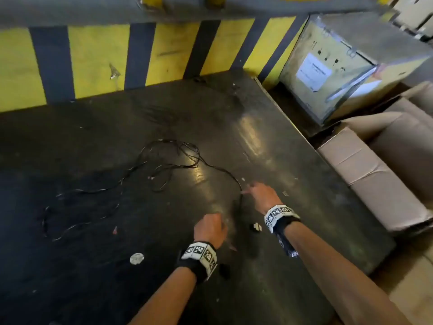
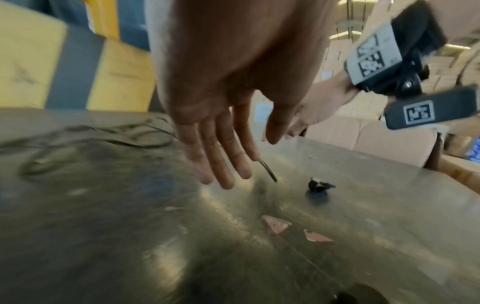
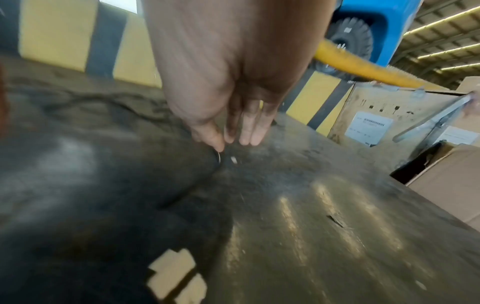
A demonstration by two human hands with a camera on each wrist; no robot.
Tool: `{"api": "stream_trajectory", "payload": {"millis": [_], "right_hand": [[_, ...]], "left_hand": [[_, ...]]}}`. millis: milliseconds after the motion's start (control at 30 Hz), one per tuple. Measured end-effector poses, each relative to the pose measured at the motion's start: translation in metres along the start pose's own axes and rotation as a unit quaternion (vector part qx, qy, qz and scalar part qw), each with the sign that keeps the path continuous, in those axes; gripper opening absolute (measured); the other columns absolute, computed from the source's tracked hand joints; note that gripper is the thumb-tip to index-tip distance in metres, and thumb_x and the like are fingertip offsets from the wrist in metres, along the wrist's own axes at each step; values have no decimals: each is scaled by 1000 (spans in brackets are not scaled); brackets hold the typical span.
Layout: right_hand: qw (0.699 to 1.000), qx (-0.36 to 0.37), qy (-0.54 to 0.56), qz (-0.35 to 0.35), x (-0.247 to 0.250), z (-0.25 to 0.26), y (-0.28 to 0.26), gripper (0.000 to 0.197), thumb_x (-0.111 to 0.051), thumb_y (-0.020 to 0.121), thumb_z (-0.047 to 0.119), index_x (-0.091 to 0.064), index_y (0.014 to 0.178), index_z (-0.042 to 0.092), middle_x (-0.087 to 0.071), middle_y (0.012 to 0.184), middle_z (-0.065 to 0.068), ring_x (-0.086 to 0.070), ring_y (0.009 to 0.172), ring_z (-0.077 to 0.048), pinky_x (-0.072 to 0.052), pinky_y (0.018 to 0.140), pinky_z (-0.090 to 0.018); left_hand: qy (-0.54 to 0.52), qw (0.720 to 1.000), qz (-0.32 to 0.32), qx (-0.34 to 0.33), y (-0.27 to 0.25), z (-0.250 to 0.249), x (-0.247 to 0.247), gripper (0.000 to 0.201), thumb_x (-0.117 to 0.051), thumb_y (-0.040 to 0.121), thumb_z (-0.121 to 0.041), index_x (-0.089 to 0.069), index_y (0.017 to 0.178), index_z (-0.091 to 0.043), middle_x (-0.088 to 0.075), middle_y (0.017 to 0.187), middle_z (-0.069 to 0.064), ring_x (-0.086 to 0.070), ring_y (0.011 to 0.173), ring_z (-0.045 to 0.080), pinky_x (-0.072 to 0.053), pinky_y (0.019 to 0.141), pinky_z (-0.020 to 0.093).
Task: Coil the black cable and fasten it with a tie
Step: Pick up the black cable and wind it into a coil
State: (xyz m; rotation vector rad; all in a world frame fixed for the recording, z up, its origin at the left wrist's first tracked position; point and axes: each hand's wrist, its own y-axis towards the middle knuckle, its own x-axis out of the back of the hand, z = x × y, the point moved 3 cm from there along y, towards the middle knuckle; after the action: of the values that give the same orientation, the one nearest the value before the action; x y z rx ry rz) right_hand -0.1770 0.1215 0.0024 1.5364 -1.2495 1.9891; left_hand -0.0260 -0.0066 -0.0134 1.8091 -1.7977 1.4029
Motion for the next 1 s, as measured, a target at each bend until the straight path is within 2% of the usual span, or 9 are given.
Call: {"api": "stream_trajectory", "payload": {"millis": [200, 333, 467, 600, 700, 767, 833, 900, 1000], "right_hand": [[999, 1, 4, 42, -28, -9, 52, 67, -61, 86, -6, -47, 142, 28, -44, 155, -4, -61, 124, -37, -53, 102, -47], [1000, 14, -9, 20, -38, -14, 75, 49, -61, 90, -1, -57, 134, 22, -54, 145, -8, -66, 114, -37, -55, 97, -43], [999, 21, -33, 14, -45, -29, 90, 33, -63, 93, 10, -66, 125, 19, -53, 146, -5, -65, 119, -31, -53, 98, -39], [997, 56, -52, 5, -43, -29, 93, 19, -64, 94, 17, -70, 112, 15, -59, 131, -8, -68, 104, -31, -53, 90, -37], [994, 95, -44, 3, -34, -18, 84, 15, -67, 92, 24, -68, 106, 17, -52, 128, -10, -58, 112, -31, -52, 94, -41], [993, 110, -27, -14, -24, -6, 70, 16, -69, 91, 29, -65, 105, 21, -41, 139, -10, -47, 126, -30, -49, 101, -41], [989, 130, -6, -64, -8, 10, 52, 18, -71, 87, 33, -61, 101, 28, -28, 154, -8, -35, 139, -33, -42, 110, -46], [980, 171, 23, -100, 11, 31, 34, 18, -69, 85, 39, -60, 98, 30, -24, 161, -5, -27, 144, -33, -33, 114, -50], [959, 238, 124, -96, 52, 64, 5, 26, -56, 87, 52, -64, 98, 30, -52, 145, 12, -38, 141, -19, -29, 114, -51]], "left_hand": [[54, 999, -5, -4, 77, -17, -33, 34, -53, 95, -40, -65, 114, -14, -72, 115, 12, -66, 109, 32, -49, 96, 41], [114, 993, -32, -17, 114, -26, -57, 53, -55, 93, -49, -54, 129, -10, -69, 119, 13, -64, 111, 32, -41, 100, 45], [164, 986, -1, -36, 127, -34, -65, 43, -63, 91, -41, -60, 117, -8, -74, 102, 10, -72, 91, 27, -47, 88, 41], [189, 980, 27, -50, 125, -28, -72, 36, -84, 68, -28, -70, 94, -7, -74, 71, 9, -71, 60, 24, -53, 67, 36], [222, 972, 33, -62, 117, -22, -50, 20, -65, 89, -23, -69, 103, -9, -76, 86, 10, -74, 75, 26, -55, 69, 35], [173, 980, 47, -81, 112, -9, -33, 28, -49, 98, -20, -65, 117, -7, -73, 110, 15, -71, 100, 34, -54, 83, 41], [22, 991, 102, -86, 88, 8, 1, 30, -43, 101, -24, -60, 121, -7, -67, 118, 18, -66, 107, 37, -52, 91, 46], [-105, 981, 125, -103, 51, 25, 38, 22, -41, 103, -27, -59, 111, -16, -67, 106, 12, -66, 93, 26, -54, 86, 48], [-227, 959, 104, -135, -14, 45, 85, 20, -39, 105, -25, -57, 95, -24, -64, 87, 9, -62, 74, 18, -54, 75, 40]]}}
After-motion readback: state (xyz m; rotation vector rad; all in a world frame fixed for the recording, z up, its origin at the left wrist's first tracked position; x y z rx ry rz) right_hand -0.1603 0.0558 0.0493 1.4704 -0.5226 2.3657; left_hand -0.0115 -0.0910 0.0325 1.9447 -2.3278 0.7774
